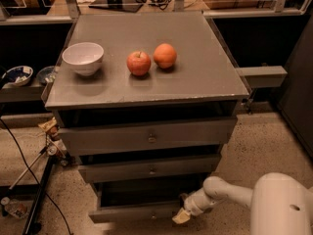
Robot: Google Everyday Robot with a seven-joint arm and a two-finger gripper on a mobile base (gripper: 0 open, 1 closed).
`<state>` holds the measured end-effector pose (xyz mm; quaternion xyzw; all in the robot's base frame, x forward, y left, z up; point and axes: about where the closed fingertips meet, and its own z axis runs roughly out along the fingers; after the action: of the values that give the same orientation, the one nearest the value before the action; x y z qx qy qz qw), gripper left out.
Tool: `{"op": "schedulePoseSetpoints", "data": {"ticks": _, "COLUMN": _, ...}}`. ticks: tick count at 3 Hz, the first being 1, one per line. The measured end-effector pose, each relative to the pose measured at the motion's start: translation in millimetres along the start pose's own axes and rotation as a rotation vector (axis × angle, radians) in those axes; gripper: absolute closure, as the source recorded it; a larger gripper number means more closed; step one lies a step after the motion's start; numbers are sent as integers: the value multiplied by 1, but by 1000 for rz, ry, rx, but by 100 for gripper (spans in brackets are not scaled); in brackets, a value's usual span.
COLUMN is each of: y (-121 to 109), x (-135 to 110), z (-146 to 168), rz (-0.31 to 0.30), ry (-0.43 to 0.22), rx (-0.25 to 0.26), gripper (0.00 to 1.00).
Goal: Open bottom drawer
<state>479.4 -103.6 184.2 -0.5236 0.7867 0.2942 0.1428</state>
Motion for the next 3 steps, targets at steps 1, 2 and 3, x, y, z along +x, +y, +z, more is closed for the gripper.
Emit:
{"op": "schedulePoseSetpoints", "data": {"ticks": 1, "y": 0, "x": 0, "z": 0, "rz": 0, "ry": 0, "rx": 0, "gripper": 72}}
{"op": "schedulePoseSetpoints", "data": {"ticks": 2, "y": 0, "x": 0, "z": 0, "rz": 0, "ry": 0, "rx": 0, "gripper": 100}}
{"op": "schedulePoseSetpoints", "data": {"ticks": 3, "y": -4, "x": -3, "z": -6, "rz": 0, "ry": 0, "rx": 0, "gripper": 100}}
